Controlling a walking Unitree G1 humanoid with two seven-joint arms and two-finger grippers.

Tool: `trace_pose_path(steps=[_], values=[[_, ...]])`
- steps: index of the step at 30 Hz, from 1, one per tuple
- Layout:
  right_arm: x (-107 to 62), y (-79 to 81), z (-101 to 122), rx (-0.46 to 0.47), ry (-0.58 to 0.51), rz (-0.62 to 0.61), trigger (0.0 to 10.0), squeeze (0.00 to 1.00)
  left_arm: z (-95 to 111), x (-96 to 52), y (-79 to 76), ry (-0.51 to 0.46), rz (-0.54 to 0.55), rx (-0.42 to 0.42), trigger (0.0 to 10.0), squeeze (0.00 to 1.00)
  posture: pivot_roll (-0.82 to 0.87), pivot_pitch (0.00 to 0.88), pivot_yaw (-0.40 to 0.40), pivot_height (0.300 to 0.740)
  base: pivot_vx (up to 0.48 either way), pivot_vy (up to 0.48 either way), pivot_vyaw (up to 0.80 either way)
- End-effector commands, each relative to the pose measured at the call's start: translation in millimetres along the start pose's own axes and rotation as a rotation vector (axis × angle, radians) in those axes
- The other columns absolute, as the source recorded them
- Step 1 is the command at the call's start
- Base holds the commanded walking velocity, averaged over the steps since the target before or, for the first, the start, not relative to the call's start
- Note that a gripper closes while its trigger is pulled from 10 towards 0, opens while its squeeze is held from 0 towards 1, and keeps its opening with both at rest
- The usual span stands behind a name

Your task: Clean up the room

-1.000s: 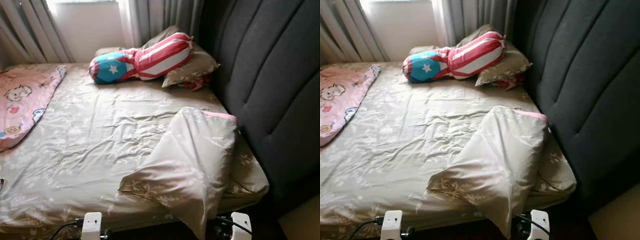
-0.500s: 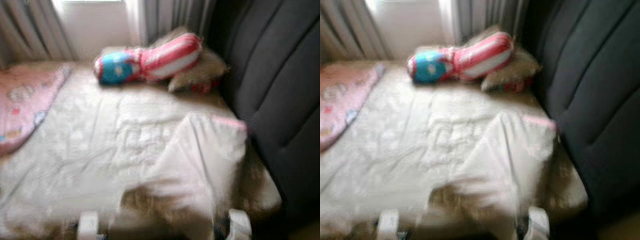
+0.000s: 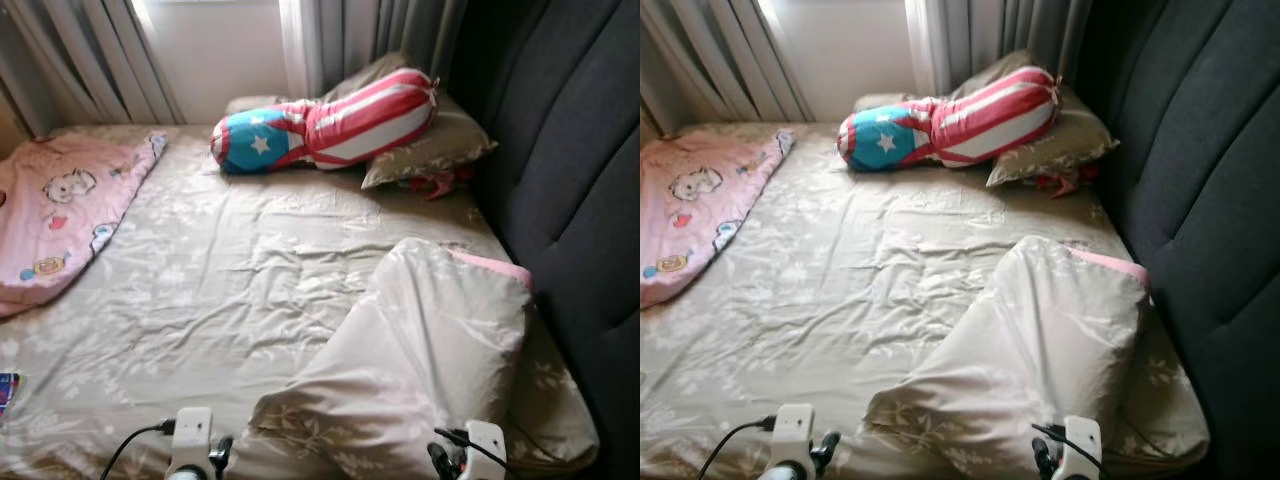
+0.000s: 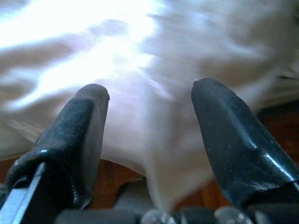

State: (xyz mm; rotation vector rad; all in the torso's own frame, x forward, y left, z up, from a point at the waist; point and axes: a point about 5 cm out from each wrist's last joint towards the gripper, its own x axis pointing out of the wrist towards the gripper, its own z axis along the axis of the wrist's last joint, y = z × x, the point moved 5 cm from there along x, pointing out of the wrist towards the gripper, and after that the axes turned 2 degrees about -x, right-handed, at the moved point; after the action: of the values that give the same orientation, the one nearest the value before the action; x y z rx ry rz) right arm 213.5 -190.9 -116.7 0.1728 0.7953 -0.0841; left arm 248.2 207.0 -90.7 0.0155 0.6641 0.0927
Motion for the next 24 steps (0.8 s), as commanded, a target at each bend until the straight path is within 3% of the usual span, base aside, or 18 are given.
trace_pose_path(steps=[1,6,7,8,10,19,24], values=[[-0.9,-0.7,2.2,0.051,-0.034,-0.01,10.0,0.0,16.9,2.2,0.8,-0.073,-0.019,0.006,10.0,0.0,0.06,0.0,-0.031,0.74,0.0,0.0,0.0],[-2.7,-2.8,6.1,0.09,-0.086,-0.025,10.0,0.0,53.6,4.3,0.4,-0.226,-0.05,-0.012,10.0,0.0,0.05,0.0,-0.03,0.74,0.0,0.0,0.0],[7.5,17.3,66.0,0.053,-0.268,0.02,10.0,0.0,67.2,2.8,-0.3,-0.29,-0.067,-0.021,10.0,0.0,0.05,0.0,-0.029,0.74,0.0,0.0,0.0],[8.6,24.1,83.3,0.042,-0.322,0.035,10.0,0.0,70.8,1.9,-0.8,-0.31,-0.075,-0.022,10.0,0.0,0.05,0.0,-0.028,0.74,0.0,0.0,0.0],[6.6,30.9,96.5,0.009,-0.383,0.063,10.0,0.0,81.1,-4.0,-7.1,-0.382,-0.117,0.001,10.0,0.0,0.04,0.0,-0.026,0.74,0.0,0.0,0.0],[-0.5,33.2,96.8,0.024,-0.456,0.081,10.0,0.0,88.6,-23.9,-8.9,-0.499,-0.124,-0.014,10.0,0.0,0.03,0.006,-0.031,0.74,0.0,0.0,0.0],[-3.2,25.6,78.1,0.016,-0.416,0.044,10.0,0.0,95.0,-28.6,-6.2,-0.525,-0.105,-0.027,10.0,0.0,0.03,0.018,-0.033,0.74,0.0,0.0,0.0]])
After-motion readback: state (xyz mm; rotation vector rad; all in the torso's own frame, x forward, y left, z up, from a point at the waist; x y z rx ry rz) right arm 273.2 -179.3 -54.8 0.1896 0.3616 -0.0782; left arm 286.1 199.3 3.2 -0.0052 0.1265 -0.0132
